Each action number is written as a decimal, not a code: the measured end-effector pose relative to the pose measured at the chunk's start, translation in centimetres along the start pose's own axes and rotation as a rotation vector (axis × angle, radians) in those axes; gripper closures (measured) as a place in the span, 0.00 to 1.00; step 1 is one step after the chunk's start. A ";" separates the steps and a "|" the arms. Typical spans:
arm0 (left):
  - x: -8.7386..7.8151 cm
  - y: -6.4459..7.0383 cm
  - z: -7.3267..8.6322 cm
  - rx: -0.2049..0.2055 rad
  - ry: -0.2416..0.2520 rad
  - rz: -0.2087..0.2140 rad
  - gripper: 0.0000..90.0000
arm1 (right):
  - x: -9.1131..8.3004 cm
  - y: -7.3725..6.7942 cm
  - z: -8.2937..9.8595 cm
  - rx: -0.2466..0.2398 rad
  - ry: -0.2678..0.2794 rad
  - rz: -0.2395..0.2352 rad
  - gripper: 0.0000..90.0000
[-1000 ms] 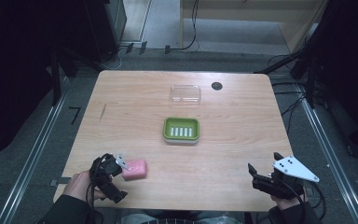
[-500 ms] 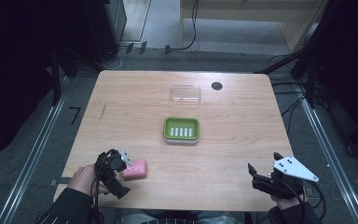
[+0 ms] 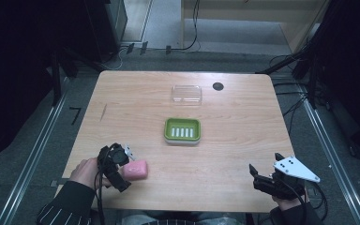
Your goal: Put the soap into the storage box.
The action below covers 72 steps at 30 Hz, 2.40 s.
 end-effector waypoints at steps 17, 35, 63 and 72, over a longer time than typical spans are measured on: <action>0.8 0.2 -1.6 0.127 -0.086 -0.017 0.00 | 0.0 0.0 0.0 0.002 0.000 -0.002 0.15; 1.6 1.0 -3.2 0.234 -0.105 0.020 0.12 | 0.0 0.0 0.0 0.005 -0.006 -0.007 0.15; 2.7 0.7 -3.3 0.289 -0.118 0.038 0.42 | 0.0 0.1 0.0 0.007 -0.002 -0.004 0.15; 2.9 0.7 -3.3 0.279 -0.108 0.038 0.43 | 0.0 0.1 0.1 0.009 -0.005 -0.003 0.15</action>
Point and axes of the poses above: each handheld gripper's, and its own axes: x roughly forward along the jaws, z roughly out of its underside, y roughly to its right, the point moved 8 cm from there along x, roughly forward along the jaws, and after that the axes turned 8 degrees about -x, right-handed, at the moved point
